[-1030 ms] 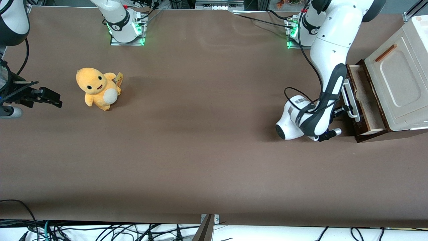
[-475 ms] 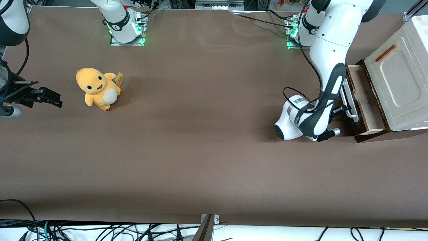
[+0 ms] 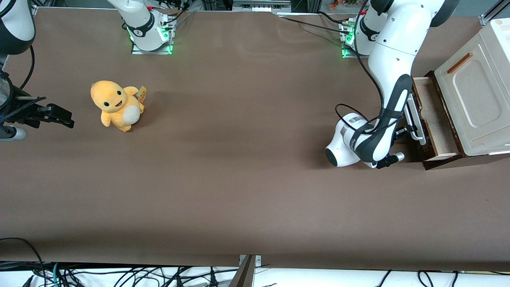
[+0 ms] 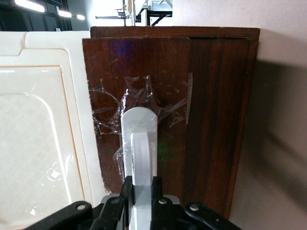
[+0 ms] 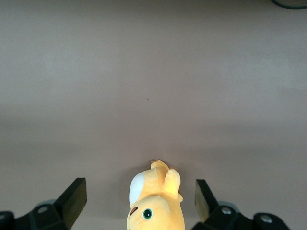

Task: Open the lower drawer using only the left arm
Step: 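Pull the handle with the left gripper, sliding the drawer outward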

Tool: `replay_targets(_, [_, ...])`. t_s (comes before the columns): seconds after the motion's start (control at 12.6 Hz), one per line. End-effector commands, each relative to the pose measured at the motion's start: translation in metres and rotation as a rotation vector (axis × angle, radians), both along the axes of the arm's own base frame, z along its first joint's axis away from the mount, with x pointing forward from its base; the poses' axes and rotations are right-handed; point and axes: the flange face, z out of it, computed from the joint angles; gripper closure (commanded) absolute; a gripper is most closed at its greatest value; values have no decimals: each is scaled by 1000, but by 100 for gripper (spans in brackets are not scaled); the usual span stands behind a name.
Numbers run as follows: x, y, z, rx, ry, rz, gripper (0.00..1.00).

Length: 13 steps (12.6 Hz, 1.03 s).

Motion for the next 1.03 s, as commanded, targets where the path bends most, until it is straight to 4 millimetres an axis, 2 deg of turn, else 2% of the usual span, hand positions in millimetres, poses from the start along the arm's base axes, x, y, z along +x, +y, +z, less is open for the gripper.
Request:
replay_targets(0.0, [-13, -24, 11, -12, 27, 53, 83])
replay_targets(0.48, [-13, -33, 15, -22, 27, 71, 83])
replay_targets(0.95, [-13, -31, 14, -19, 27, 73, 83])
